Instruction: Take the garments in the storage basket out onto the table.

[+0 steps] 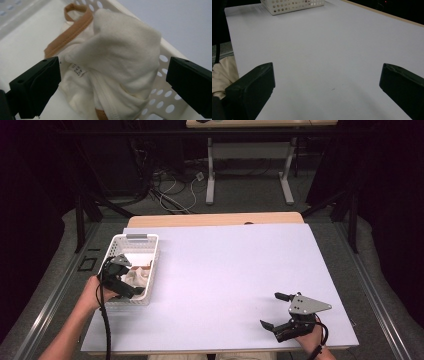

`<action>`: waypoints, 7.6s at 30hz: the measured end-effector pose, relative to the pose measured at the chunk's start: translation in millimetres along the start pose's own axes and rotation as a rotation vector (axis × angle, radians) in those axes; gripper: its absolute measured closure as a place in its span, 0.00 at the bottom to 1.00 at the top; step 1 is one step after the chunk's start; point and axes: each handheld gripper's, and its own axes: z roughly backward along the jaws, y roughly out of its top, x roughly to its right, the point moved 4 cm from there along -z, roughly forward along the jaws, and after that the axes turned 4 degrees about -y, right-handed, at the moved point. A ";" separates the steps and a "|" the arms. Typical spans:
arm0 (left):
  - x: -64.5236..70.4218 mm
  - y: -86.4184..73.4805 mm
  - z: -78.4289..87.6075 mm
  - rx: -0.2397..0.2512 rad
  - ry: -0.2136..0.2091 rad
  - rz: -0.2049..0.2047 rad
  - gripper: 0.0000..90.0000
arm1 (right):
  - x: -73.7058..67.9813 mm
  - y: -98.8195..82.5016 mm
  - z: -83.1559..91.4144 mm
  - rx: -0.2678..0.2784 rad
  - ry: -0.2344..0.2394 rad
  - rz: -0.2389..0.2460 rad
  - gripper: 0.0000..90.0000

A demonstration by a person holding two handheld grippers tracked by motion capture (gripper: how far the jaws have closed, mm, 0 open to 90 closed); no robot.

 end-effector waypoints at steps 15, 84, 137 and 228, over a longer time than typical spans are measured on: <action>-8.2 5.9 -21.6 -0.219 0.011 -0.056 0.01 | 0.6 0.4 1.8 0.007 -0.001 -0.002 0.00; -18.6 30.1 69.8 -0.193 0.130 -0.160 0.74 | 4.6 -2.0 0.5 -0.010 -0.008 -0.027 0.00; 8.8 74.9 101.6 -0.173 0.147 -0.295 0.74 | 3.2 -4.2 -2.4 -0.028 0.002 -0.028 0.00; 74.9 159.4 33.5 -0.128 -0.002 -0.520 0.74 | 3.1 -6.8 -3.0 -0.054 -0.002 -0.032 0.00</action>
